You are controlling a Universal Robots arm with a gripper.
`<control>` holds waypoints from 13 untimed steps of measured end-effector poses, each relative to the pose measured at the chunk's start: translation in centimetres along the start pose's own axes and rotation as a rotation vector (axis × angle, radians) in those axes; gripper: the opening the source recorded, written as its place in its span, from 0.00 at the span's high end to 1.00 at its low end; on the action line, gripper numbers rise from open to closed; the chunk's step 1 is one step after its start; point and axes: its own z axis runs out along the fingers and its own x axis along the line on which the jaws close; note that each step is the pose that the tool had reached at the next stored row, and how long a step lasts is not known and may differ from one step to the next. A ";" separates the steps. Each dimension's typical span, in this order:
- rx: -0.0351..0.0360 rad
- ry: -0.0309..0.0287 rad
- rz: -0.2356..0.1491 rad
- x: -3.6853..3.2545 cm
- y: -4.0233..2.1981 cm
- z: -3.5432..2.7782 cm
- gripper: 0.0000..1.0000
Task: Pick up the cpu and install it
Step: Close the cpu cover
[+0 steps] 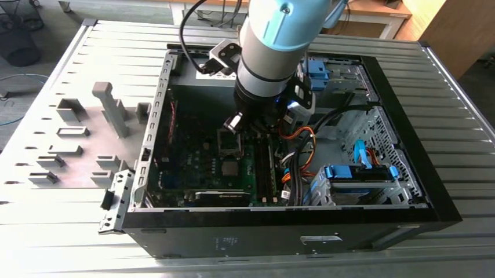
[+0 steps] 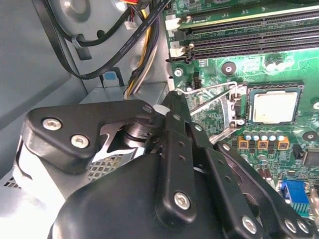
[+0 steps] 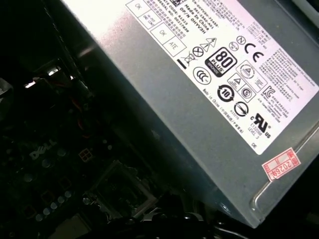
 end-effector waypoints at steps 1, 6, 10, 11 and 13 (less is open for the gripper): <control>-0.0009 0.0013 -0.005 0.00 0.00 0.00 0.89; -0.0060 0.0089 -0.038 0.00 0.00 0.00 0.89; -0.0052 0.0117 -0.042 0.00 -0.01 0.01 0.89; -0.0047 0.0124 -0.042 0.00 -0.01 0.01 0.89; -0.0033 0.0144 -0.042 -0.02 -0.01 0.01 0.89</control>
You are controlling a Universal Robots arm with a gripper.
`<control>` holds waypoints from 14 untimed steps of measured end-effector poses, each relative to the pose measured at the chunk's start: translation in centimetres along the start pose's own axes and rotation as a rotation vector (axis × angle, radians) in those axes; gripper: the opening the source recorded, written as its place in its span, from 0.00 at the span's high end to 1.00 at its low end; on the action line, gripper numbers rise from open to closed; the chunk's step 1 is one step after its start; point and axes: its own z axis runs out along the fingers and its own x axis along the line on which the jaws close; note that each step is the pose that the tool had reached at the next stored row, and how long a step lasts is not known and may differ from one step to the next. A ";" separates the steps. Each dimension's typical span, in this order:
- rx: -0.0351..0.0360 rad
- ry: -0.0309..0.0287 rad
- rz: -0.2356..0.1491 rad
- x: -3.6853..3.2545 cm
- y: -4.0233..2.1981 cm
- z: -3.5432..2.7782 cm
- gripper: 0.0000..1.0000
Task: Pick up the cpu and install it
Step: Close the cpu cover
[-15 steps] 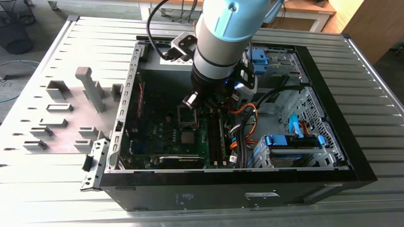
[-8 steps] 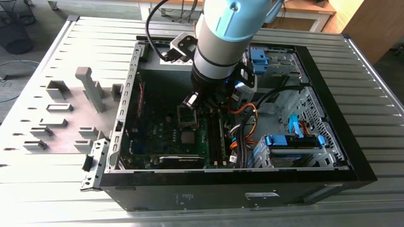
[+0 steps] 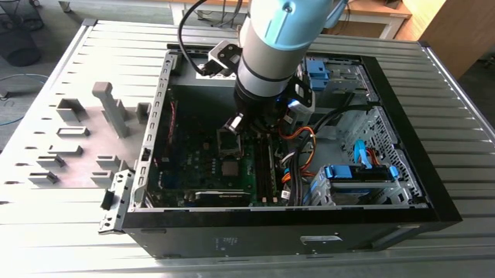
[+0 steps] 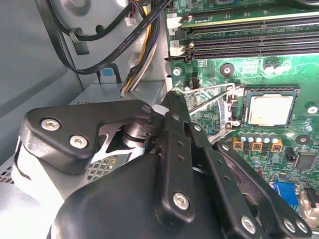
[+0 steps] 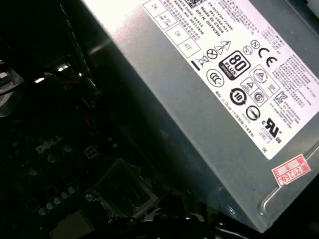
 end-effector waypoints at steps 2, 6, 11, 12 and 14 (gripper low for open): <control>0.0012 0.0033 -0.003 -0.01 -0.02 -0.01 0.89; 0.0010 0.0093 -0.016 -0.02 -0.04 -0.03 0.89; -0.0009 0.0152 -0.036 -0.03 -0.06 -0.06 0.89; -0.0012 0.0163 -0.038 -0.04 -0.08 -0.06 0.89; -0.0012 0.0187 -0.040 -0.06 -0.13 -0.08 0.89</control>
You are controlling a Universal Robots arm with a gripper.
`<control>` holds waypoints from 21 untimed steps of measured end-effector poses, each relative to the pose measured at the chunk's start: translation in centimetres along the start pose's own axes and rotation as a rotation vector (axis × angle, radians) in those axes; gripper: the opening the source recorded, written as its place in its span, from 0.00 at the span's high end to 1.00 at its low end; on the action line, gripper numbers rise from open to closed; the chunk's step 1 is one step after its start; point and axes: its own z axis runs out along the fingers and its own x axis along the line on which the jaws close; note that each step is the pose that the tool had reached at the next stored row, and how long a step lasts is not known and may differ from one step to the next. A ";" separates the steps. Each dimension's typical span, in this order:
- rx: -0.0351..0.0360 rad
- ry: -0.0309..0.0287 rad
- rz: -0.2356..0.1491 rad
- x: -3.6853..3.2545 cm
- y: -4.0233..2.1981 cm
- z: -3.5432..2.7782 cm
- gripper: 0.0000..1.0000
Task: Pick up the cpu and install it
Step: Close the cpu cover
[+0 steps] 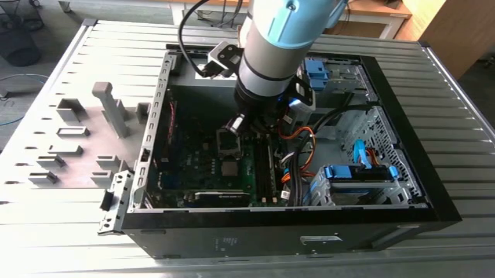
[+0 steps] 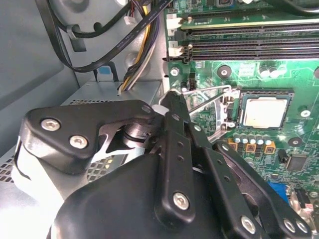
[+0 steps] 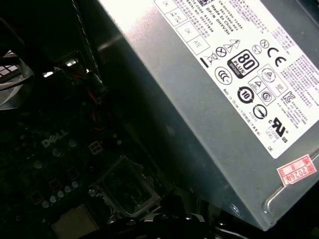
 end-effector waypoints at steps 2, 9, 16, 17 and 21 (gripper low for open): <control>-0.0005 0.0011 -0.002 -0.02 -0.06 -0.05 0.89; -0.0016 0.0023 -0.004 -0.05 -0.16 -0.18 0.89; -0.0006 0.0046 -0.005 0.05 -0.29 -0.23 0.89; -0.0005 0.0053 -0.006 0.06 -0.31 -0.26 0.89; -0.0005 0.0070 -0.007 0.09 -0.43 -0.41 0.89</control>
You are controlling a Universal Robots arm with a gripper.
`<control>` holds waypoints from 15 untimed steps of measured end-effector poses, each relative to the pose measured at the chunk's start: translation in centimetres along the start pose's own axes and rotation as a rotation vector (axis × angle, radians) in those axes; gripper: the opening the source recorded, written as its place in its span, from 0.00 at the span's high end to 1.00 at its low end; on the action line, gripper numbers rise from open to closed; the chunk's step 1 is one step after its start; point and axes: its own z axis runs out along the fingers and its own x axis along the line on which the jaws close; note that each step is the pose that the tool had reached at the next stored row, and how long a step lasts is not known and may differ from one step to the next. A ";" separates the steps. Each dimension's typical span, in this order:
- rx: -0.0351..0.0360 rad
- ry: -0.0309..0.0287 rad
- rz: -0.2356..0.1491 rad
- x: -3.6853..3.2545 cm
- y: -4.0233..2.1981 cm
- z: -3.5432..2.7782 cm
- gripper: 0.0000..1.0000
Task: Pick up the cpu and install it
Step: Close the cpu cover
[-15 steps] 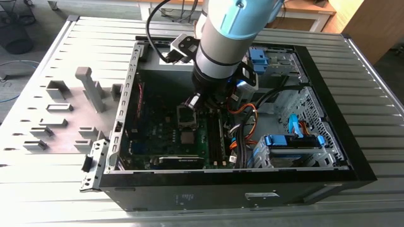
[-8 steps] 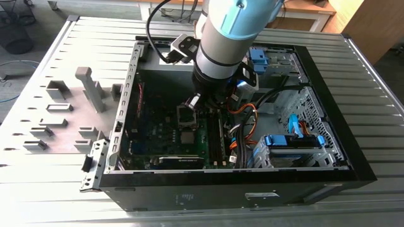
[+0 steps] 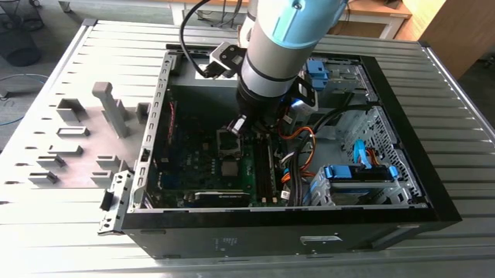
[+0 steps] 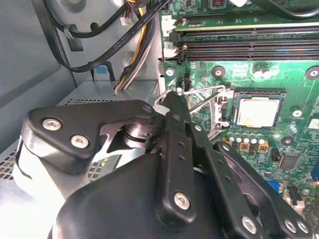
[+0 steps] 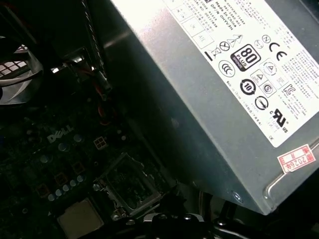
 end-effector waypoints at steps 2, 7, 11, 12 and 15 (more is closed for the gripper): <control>-0.0004 0.0007 0.000 0.00 -0.04 -0.11 0.89; -0.0019 0.0021 -0.001 0.01 -0.17 -0.38 0.89; -0.0034 0.0034 -0.001 0.13 -0.39 -0.60 0.89; -0.0036 0.0037 -0.001 0.17 -0.43 -0.64 0.89; -0.0040 0.0045 -0.002 0.30 -0.55 -0.75 0.89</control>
